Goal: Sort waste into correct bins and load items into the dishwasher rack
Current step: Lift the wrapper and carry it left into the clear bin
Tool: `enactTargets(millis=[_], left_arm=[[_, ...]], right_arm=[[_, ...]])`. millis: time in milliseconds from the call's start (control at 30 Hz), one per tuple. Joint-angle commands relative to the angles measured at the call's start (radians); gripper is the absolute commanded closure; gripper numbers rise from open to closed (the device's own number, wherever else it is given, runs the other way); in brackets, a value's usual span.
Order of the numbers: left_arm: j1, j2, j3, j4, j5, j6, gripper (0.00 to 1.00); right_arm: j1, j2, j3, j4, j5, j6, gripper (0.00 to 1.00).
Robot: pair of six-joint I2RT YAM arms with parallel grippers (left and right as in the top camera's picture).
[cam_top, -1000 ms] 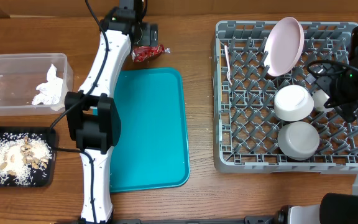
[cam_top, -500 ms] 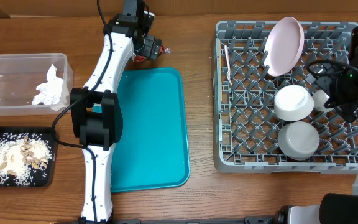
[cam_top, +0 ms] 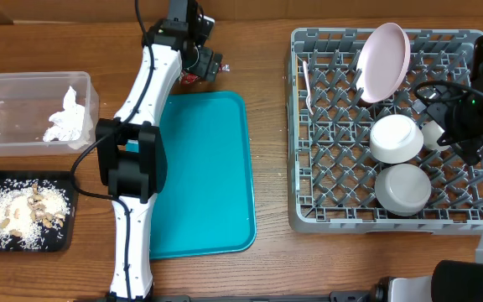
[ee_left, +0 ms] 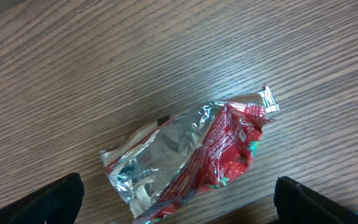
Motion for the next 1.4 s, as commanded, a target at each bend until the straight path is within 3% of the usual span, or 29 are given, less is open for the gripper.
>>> enactTargets(millis=[0, 367, 467, 633, 867, 1167, 1367], left_arm=[[-0.007, 0.021, -0.018, 0.002, 0.018, 0.019, 0.0], [-0.006, 0.021, -0.113, 0.08, 0.003, 0.026, 0.0], [-0.006, 0.021, -0.113, 0.089, 0.003, 0.026, 0.05], [-0.006, 0.021, -0.113, 0.095, -0.01, 0.026, 0.34], [-0.007, 0.019, -0.106, 0.077, -0.09, 0.024, 0.96], [-0.007, -0.043, 0.025, -0.048, -0.086, -0.148, 0.96], [-0.004, -0.166, 0.162, -0.231, -0.095, -0.232, 0.96]], right_arm=[[-0.003, -0.003, -0.003, 0.005, -0.002, -0.003, 0.0], [-0.003, -0.003, -0.003, 0.005, -0.002, -0.003, 0.0], [-0.003, -0.003, -0.003, 0.005, -0.002, -0.003, 0.0], [-0.003, -0.003, -0.003, 0.005, -0.002, -0.003, 0.0], [-0.003, -0.003, -0.003, 0.005, -0.002, -0.002, 0.0], [-0.003, -0.003, -0.003, 0.005, -0.002, -0.002, 0.0], [-0.003, -0.003, -0.003, 0.005, -0.002, -0.003, 0.0]])
